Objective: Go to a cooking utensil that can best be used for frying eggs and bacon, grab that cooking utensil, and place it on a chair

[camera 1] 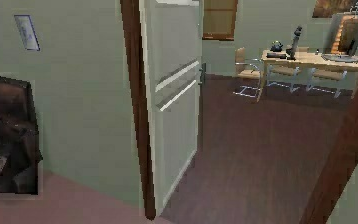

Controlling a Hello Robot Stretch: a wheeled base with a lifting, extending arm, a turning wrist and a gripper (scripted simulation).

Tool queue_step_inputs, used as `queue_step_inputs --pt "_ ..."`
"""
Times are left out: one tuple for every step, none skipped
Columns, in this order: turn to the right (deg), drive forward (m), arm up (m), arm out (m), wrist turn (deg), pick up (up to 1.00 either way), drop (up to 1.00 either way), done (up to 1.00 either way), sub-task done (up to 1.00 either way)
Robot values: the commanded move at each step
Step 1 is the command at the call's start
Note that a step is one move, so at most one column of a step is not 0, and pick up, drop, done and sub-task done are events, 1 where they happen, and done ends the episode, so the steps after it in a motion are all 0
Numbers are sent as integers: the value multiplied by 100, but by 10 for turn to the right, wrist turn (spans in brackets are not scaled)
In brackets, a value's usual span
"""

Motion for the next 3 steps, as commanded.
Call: queue_step_inputs --pt "0 60 0 0 0 0 0 0 0" --pt "240 0 0 0 0 0 0 0 0" --pt "0 100 0 0 0 0 0 0 0"
